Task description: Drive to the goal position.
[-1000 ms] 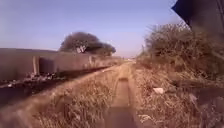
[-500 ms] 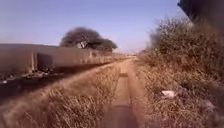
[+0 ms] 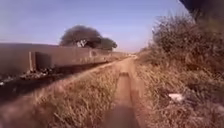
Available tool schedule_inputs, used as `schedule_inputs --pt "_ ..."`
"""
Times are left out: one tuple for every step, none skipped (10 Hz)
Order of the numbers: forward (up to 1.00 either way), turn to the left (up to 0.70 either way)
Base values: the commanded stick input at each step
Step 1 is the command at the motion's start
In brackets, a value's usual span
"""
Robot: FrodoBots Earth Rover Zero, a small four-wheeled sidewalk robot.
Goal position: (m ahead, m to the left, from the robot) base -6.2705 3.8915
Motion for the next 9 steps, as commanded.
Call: schedule_inputs --pt "0.70 0.00" --pt "0.70 0.00" --pt "0.70 0.00" --pt "0.70 0.00" --pt "0.70 0.00" --pt "0.70 -0.01" --pt "0.70 -0.03" --pt "0.70 -0.05" --pt "0.70 -0.08"
